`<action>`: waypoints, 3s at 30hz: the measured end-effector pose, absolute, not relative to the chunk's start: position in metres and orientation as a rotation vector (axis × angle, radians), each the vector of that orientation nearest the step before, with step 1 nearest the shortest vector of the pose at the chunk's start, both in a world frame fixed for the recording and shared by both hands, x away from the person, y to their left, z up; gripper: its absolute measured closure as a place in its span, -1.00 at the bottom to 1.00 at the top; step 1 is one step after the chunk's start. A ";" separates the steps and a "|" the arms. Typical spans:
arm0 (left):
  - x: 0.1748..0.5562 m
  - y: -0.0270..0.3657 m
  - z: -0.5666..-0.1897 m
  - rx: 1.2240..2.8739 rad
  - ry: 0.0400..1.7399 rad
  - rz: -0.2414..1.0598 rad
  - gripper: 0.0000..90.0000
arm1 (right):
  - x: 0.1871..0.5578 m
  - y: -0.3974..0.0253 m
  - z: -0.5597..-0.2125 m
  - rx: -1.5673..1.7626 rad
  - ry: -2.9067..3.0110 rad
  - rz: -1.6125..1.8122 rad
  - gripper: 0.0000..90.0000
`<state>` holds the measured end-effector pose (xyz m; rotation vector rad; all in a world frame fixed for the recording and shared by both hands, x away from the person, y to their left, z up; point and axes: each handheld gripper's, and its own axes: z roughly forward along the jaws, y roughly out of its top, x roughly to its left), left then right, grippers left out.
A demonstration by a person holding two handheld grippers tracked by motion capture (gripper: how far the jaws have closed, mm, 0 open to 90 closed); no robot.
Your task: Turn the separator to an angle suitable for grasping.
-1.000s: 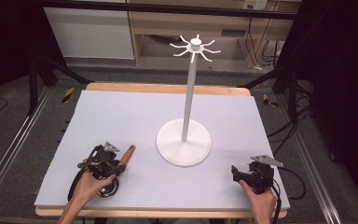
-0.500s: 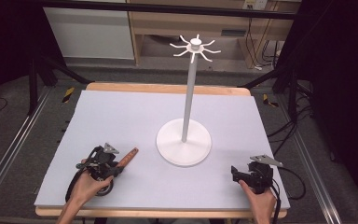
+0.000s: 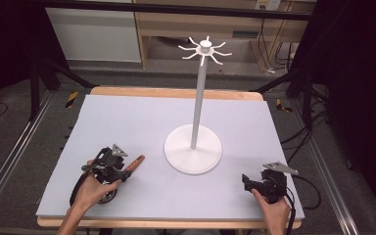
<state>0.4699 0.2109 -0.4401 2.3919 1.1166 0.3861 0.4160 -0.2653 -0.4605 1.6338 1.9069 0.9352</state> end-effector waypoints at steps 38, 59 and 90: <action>0.498 0.194 -0.453 2.486 1.150 0.301 0.45 | 0.418 -0.261 -0.463 1.565 2.000 0.940 -0.84; 0.493 0.203 -0.434 2.379 1.154 0.279 0.50 | 0.418 -0.262 -0.463 1.583 1.989 0.938 -0.81; 0.445 0.222 -0.361 1.906 0.979 0.496 0.50 | 0.417 -0.264 -0.462 1.575 1.975 0.949 -0.81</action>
